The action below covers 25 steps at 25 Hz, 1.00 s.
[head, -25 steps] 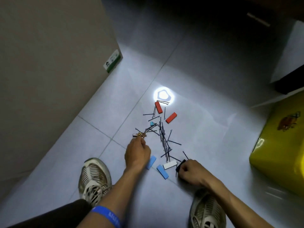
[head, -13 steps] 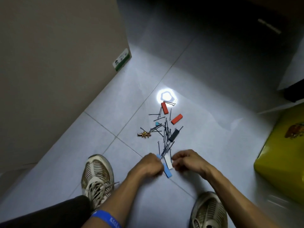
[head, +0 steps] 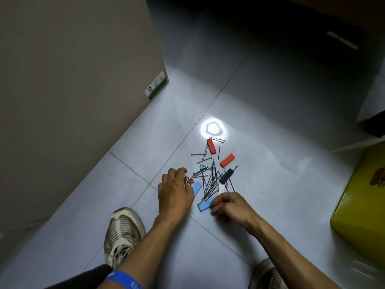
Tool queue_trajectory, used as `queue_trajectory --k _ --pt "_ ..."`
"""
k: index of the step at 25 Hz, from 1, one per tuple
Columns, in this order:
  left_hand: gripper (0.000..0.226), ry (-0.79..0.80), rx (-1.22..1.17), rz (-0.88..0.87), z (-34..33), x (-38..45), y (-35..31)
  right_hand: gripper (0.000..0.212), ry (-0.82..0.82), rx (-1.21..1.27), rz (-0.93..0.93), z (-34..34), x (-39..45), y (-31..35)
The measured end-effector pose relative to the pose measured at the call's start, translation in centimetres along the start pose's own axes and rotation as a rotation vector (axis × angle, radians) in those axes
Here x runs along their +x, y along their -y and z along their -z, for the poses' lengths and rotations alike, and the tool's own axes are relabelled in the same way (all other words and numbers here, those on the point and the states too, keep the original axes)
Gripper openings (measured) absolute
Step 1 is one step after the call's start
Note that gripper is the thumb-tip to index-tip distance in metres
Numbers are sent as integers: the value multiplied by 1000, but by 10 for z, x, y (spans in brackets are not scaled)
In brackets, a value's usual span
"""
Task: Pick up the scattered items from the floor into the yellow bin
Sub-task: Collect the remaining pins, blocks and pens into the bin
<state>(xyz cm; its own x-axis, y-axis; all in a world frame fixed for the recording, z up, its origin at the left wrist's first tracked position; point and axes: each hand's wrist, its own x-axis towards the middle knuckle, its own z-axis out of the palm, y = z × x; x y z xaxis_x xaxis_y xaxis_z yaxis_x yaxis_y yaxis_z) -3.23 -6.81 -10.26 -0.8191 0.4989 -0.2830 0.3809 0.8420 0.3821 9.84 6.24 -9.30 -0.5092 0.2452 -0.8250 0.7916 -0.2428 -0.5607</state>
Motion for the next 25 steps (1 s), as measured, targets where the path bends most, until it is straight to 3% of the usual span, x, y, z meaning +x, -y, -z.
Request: queue_trajectory --k 3,5,6,9,11,13,17,19,22,25 --pt "60 185 -41 159 0 16 -4 24 -294 -141 233 30 12 25" --pt "56 303 -225 161 -6 15 -13 23 -401 -402 389 49 27 48" --pt "53 325 -268 142 -9 13 -17 32 -417 -540 450 55 40 60" --pt "43 191 -250 209 -14 8 -19 52 -455 -800 485 56 82 96" --pt "49 124 -120 192 -12 6 -13 46 -481 -922 503 49 101 109" --pt "62 171 -94 146 -14 8 -6 34 -444 -1063 584 41 105 106" --pt "51 303 -242 90 -17 11 -11 26 -195 -1083 700 27 79 67" --pt "43 185 -240 97 -17 11 -10 28 -289 -948 705 34 65 47" --pt "55 65 -222 212 -17 8 -6 37 -625 -609 437 49 42 17" --pt "69 86 74 50 -20 15 -10 53 -625 -645 294 46 33 -3"
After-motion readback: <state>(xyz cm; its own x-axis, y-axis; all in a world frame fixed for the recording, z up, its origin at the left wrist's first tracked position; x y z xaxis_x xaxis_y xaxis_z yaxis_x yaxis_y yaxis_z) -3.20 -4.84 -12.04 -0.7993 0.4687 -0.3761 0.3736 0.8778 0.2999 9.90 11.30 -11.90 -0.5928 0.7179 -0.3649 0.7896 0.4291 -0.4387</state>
